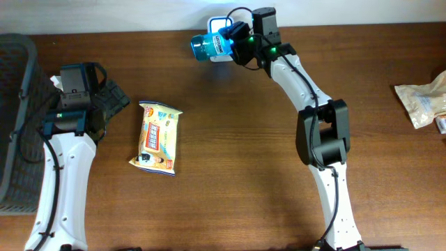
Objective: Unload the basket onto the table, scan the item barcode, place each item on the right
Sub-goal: 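Lift the teal bottle with the right gripper up to the scanner face, then carry the bottle to the right table edge and release it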
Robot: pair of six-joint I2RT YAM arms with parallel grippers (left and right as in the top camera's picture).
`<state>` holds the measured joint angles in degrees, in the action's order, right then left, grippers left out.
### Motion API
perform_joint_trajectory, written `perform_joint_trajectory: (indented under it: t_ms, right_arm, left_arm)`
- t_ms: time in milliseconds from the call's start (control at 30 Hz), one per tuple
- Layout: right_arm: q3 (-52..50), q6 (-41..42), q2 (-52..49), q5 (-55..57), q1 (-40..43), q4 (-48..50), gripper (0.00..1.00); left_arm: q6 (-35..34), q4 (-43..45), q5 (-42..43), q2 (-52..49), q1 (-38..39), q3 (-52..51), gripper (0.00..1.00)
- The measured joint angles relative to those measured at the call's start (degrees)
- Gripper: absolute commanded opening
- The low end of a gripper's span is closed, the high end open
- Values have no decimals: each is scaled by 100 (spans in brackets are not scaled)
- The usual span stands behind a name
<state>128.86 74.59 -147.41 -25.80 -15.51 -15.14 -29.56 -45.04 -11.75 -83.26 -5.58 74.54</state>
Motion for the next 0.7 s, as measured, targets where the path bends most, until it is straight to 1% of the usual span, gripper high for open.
perform_joint_trajectory:
  t_ms: [200, 333, 500, 633, 700]
  right_arm:
    - [31, -273, 0, -260, 76, 208, 45]
    - [254, -636, 0, -306, 199, -170, 46]
    - [962, -1196, 0, -289, 433, -1167, 49]
    - [1591, -1655, 2, -249, 726, -1923, 49]
    - [1947, -1880, 2, -240, 1023, -2415, 48]
  left_arm:
    - [0, 0, 0, 0, 0, 0, 99]
    - [0, -2, 0, 0, 0, 0, 99]
    - [0, 0, 0, 0, 0, 0, 99]
    - [0, 4, 0, 0, -2, 0, 99]
    - [0, -4, 0, 0, 0, 0, 99]
